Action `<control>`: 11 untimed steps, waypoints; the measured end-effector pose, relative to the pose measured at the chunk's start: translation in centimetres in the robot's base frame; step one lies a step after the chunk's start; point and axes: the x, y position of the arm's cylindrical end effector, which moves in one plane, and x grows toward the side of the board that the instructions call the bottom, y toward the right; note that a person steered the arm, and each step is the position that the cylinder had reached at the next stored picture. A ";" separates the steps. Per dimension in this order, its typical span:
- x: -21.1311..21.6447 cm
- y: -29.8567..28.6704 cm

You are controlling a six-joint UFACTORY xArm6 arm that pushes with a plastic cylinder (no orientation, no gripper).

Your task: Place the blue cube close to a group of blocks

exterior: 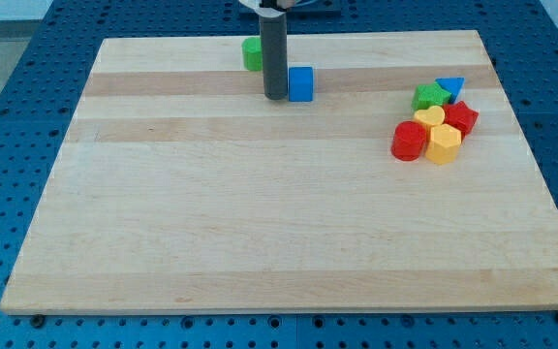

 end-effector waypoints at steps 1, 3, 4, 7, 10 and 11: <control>-2.5 -0.1; 0.6 3.9; 3.5 6.9; 1.4 8.4; 1.9 14.4; 0.8 12.7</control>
